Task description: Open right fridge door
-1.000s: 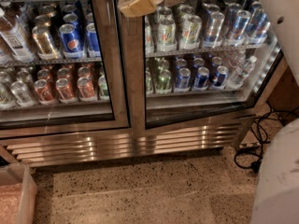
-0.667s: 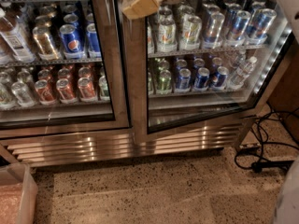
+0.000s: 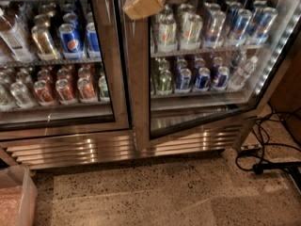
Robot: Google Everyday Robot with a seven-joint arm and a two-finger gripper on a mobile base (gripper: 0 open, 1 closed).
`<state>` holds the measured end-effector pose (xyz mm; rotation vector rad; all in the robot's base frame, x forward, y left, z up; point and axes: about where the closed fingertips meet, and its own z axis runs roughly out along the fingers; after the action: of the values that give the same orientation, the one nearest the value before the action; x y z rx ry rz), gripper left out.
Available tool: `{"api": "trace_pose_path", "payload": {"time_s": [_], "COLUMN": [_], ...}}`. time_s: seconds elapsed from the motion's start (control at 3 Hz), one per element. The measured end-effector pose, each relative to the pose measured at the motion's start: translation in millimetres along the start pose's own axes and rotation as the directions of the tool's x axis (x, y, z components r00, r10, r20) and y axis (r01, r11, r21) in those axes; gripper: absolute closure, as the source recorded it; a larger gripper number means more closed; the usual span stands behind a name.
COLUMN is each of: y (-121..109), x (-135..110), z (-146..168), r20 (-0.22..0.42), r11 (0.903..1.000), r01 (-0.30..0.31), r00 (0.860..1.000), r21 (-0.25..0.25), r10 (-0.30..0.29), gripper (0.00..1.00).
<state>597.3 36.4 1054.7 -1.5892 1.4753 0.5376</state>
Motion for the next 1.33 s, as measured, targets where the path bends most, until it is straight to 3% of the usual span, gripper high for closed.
{"api": "trace_pose_path", "payload": {"time_s": [1.33], "y": [22.6], "x": [-1.0], "z": [-17.4], "r20": [-0.023], "r11": [0.9979], "r01": [-0.065], "r00": [0.998], "r21": [-0.004], "r10": [0.065], "gripper": [1.00]}}
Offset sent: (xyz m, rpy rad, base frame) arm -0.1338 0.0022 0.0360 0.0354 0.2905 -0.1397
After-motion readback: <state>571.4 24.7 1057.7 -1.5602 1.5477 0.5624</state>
